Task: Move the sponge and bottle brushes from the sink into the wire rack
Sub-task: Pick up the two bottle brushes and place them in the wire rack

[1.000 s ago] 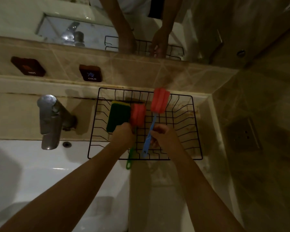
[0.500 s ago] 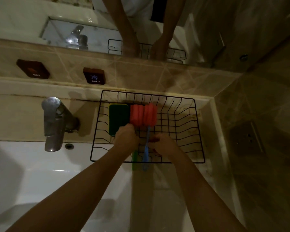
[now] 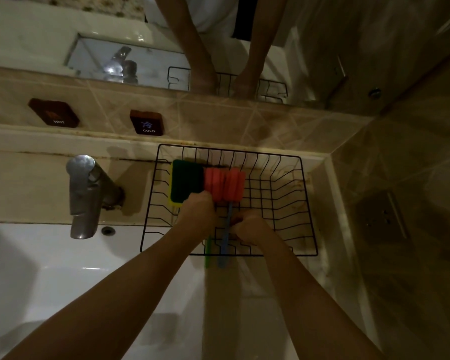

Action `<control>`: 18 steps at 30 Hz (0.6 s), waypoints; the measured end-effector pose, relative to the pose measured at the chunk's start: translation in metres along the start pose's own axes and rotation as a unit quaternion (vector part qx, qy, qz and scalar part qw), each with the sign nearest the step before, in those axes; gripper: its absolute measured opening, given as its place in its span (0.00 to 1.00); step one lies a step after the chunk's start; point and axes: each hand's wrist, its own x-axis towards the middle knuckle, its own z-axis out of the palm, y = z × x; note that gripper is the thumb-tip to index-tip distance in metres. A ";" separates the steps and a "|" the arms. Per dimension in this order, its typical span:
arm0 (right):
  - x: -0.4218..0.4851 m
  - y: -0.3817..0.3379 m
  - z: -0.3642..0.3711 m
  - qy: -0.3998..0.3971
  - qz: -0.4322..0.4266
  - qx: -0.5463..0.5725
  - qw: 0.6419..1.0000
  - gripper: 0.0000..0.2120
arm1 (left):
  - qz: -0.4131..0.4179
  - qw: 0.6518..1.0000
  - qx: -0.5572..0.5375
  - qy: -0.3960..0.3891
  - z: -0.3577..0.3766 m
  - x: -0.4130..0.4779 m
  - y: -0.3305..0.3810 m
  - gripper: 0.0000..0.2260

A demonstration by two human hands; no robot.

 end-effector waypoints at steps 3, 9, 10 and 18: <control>0.001 -0.002 0.001 0.006 0.002 -0.016 1.000 0.13 | 0.019 0.999 0.029 -0.019 0.000 -0.006 0.000 0.05; 0.003 -0.007 0.003 -0.005 -0.006 -0.034 0.999 0.14 | 0.051 0.997 0.053 0.003 0.000 -0.019 0.002 0.03; 0.003 -0.007 0.004 -0.005 -0.009 -0.035 0.999 0.15 | 0.059 0.997 0.053 0.003 -0.001 -0.019 0.002 0.03; -0.005 -0.002 0.001 0.016 -0.021 0.013 1.000 0.11 | 0.088 0.996 0.004 0.012 -0.007 -0.014 -0.014 0.05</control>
